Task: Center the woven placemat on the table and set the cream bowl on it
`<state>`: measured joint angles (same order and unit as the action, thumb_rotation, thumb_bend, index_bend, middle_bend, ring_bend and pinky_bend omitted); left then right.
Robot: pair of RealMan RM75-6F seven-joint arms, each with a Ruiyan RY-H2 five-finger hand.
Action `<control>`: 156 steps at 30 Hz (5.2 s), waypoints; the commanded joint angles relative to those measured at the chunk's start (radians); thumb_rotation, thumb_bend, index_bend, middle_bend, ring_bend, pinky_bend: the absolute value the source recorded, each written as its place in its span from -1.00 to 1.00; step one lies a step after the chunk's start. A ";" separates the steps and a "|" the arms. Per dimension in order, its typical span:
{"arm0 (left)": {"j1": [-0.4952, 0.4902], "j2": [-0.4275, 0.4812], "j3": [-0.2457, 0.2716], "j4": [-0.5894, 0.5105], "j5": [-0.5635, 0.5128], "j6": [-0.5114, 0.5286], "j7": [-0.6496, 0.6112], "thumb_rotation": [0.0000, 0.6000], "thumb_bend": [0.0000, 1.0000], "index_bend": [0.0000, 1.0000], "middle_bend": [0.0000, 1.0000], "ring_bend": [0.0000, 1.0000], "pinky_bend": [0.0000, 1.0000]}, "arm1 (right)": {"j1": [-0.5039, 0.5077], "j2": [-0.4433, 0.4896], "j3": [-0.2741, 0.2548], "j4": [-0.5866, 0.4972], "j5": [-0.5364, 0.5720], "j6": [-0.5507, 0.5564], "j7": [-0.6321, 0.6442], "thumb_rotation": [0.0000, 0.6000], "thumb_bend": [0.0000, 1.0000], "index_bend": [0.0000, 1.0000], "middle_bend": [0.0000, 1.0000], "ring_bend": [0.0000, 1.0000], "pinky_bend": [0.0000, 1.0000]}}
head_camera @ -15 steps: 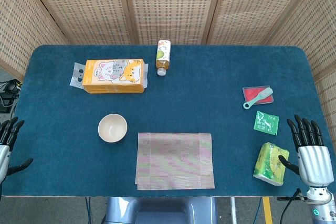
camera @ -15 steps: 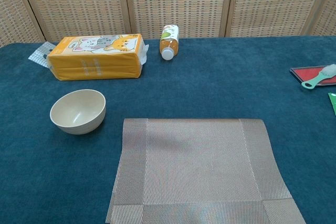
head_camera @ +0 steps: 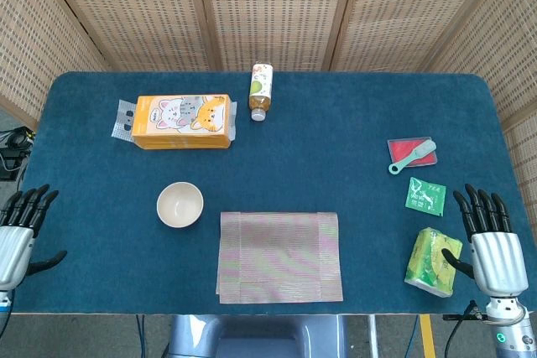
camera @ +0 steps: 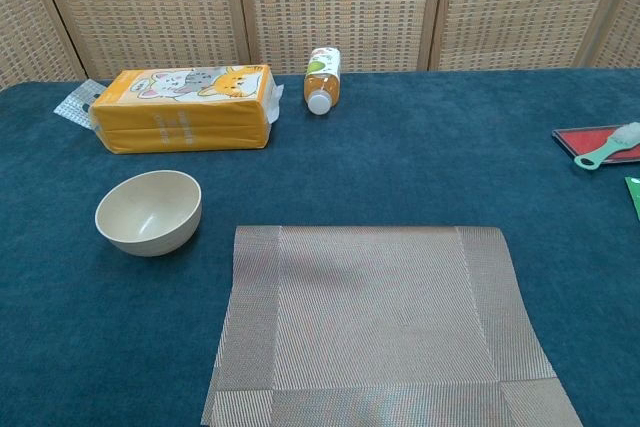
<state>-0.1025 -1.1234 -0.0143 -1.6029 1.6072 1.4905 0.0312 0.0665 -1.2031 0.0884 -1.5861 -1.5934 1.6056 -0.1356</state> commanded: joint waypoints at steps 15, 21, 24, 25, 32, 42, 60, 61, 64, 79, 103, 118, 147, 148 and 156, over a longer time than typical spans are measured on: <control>-0.379 -0.320 -0.093 0.069 -0.151 -0.539 0.432 1.00 -0.55 -0.44 -1.00 -1.00 -1.00 | 0.023 0.001 0.044 0.008 0.109 -0.064 -0.011 1.00 -1.00 -1.00 -1.00 -1.00 -1.00; -0.424 -0.394 -0.092 0.129 -0.197 -0.569 0.500 1.00 -0.51 -0.32 -1.00 -1.00 -1.00 | 0.030 0.004 0.051 0.012 0.129 -0.081 0.002 1.00 -1.00 -1.00 -1.00 -1.00 -1.00; -0.428 -0.413 -0.089 0.147 -0.211 -0.557 0.505 1.00 -0.41 -0.16 -1.00 -1.00 -1.00 | 0.032 0.005 0.051 0.013 0.129 -0.082 0.006 1.00 -1.00 -1.00 -1.00 -1.00 -1.00; -0.428 -0.416 -0.088 0.149 -0.213 -0.554 0.505 1.00 -0.35 -0.08 -1.00 -1.00 -1.00 | 0.032 0.005 0.051 0.013 0.130 -0.083 0.007 1.00 -1.00 -1.00 -1.00 -1.00 -1.00; -0.423 -0.420 -0.084 0.174 -0.221 -0.509 0.480 1.00 0.08 0.27 -1.00 -1.00 -1.00 | 0.034 0.007 0.050 0.015 0.137 -0.091 0.019 1.00 -1.00 -1.00 -1.00 -1.00 -1.00; -0.412 -0.335 -0.115 0.184 -0.272 -0.465 0.414 1.00 0.11 0.32 -1.00 -1.00 -1.00 | 0.033 0.011 0.044 0.009 0.131 -0.087 0.023 1.00 -1.00 -1.00 -1.00 -1.00 -1.00; -0.391 -0.323 -0.200 0.507 -0.534 -0.595 0.114 1.00 0.13 0.28 -1.00 -1.00 -1.00 | 0.043 0.005 0.037 0.003 0.125 -0.100 0.005 1.00 -1.00 -1.00 -1.00 -1.00 -1.00; -0.390 -0.326 -0.203 0.514 -0.544 -0.600 0.106 1.00 0.12 0.25 -1.00 -1.00 -1.00 | 0.043 0.004 0.037 0.003 0.126 -0.100 0.003 1.00 -1.00 -1.00 -1.00 -1.00 -1.00; -0.386 -0.317 -0.197 0.507 -0.545 -0.614 0.082 1.00 -0.30 -0.14 -1.00 -1.00 -1.00 | 0.043 0.004 0.037 0.002 0.126 -0.097 0.003 1.00 -1.00 -1.00 -1.00 -1.00 -1.00; -0.318 -0.060 -0.076 0.078 0.005 -0.313 -0.219 1.00 -1.00 -0.93 -1.00 -1.00 -1.00 | 0.040 0.015 0.040 -0.004 0.130 -0.092 0.017 1.00 -1.00 -1.00 -1.00 -1.00 -1.00; -0.464 -0.378 0.181 0.245 0.491 -0.356 -0.184 1.00 -1.00 -0.20 -1.00 -1.00 -1.00 | 0.053 0.008 0.056 0.020 0.193 -0.133 0.012 1.00 -1.00 -1.00 -1.00 -1.00 -1.00; -0.502 -0.497 0.187 0.374 0.472 -0.353 -0.103 1.00 -1.00 -0.19 -1.00 -1.00 -1.00 | 0.057 0.007 0.057 0.026 0.206 -0.146 0.015 1.00 -1.00 -1.00 -1.00 -1.00 -1.00; -0.599 -0.583 0.195 0.322 0.391 -0.460 -0.012 1.00 -0.57 -0.15 -1.00 -1.00 -1.00 | 0.058 0.006 0.054 0.025 0.208 -0.145 0.011 1.00 -1.00 -1.00 -1.00 -1.00 -1.00; -0.600 -0.585 0.195 0.320 0.386 -0.465 -0.006 1.00 -0.49 -0.15 -1.00 -1.00 -1.00 | 0.058 0.007 0.054 0.024 0.208 -0.144 0.011 1.00 -1.00 -1.00 -1.00 -1.00 -1.00; -0.602 -0.594 0.198 0.322 0.361 -0.469 0.016 1.00 -0.19 -0.14 -1.00 -1.00 -1.00 | 0.056 0.011 0.051 0.016 0.206 -0.145 0.014 1.00 -1.00 -1.00 -1.00 -1.00 -1.00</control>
<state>-0.7048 -1.7163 0.1835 -1.2823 1.9703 1.0221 0.0452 0.1229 -1.1922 0.1401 -1.5701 -1.3871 1.4609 -0.1223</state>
